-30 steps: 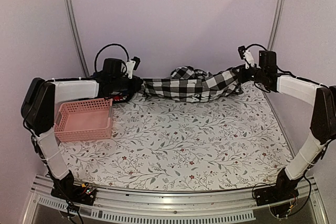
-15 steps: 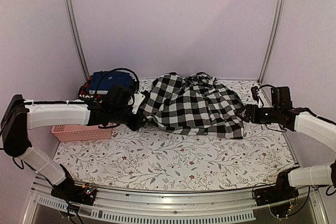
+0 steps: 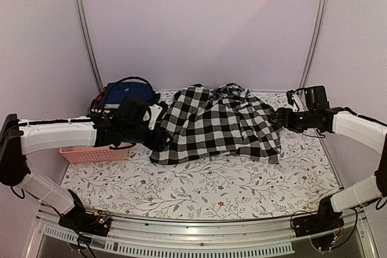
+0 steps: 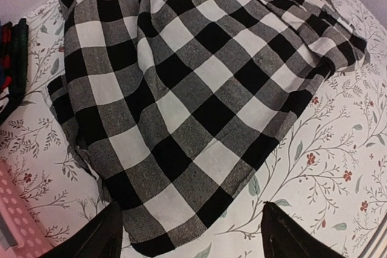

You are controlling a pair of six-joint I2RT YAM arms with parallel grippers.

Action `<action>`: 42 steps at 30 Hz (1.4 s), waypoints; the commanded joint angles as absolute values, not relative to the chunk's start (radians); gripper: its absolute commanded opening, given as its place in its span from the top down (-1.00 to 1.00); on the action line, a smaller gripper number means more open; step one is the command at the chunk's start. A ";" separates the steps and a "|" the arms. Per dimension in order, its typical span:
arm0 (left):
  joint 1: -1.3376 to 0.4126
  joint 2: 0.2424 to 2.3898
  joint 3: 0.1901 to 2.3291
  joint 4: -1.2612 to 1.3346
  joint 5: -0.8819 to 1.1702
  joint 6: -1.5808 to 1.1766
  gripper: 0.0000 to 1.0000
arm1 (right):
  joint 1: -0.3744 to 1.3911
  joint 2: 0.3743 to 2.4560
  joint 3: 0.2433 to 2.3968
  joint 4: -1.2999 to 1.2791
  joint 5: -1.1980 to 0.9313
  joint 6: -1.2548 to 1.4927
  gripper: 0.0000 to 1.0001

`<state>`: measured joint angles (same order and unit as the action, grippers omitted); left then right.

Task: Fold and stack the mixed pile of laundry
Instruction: Flatten out the flattened shirt at the center of the board, then adjust the flattened shirt at the center of the board.

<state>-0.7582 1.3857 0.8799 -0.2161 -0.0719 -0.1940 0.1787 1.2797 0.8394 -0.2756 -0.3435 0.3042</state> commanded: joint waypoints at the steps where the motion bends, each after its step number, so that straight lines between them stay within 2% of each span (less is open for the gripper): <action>1: -0.739 1.548 0.953 -0.208 -0.034 -0.199 -0.54 | 0.178 1.467 0.921 -0.246 -0.302 0.241 -0.59; 6: -0.697 1.649 0.996 -0.180 0.014 -0.231 -0.49 | 0.178 1.690 1.052 -0.242 -0.318 0.207 -0.40; 9: -0.667 1.698 1.012 -0.195 0.026 -0.251 -0.43 | 0.174 1.782 1.107 -0.261 -0.270 0.199 -0.37; 17: -0.644 1.749 1.011 -0.246 0.021 -0.265 -0.36 | 0.159 1.891 1.133 -0.268 -0.276 0.200 -0.18; 19: -0.644 1.747 1.005 -0.250 0.018 -0.268 -0.36 | 0.160 1.912 1.132 -0.272 -0.298 0.200 -0.02; 24: -0.634 1.711 0.974 -0.262 0.012 -0.294 -0.36 | 0.159 1.886 1.095 -0.271 -0.358 0.213 0.89; 25: -0.629 1.691 0.958 -0.261 0.011 -0.302 -0.36 | 0.159 1.859 1.073 -0.272 -0.362 0.218 0.99; 29: -0.597 1.580 0.889 -0.255 0.014 -0.353 -0.36 | 0.159 1.695 1.006 -0.299 -0.366 0.244 1.00; 36: -0.591 1.452 0.802 -0.260 0.046 -0.437 -0.38 | 0.157 1.483 0.918 -0.364 -0.426 0.270 0.87; 42: -0.588 1.475 0.761 -0.240 0.074 -0.536 -0.34 | 0.164 1.393 0.748 -0.303 -0.532 0.368 1.00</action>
<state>-0.5968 1.4563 0.7948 -0.2478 0.0502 -0.4473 0.1608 1.4303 0.8577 -0.3050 -0.4473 0.2871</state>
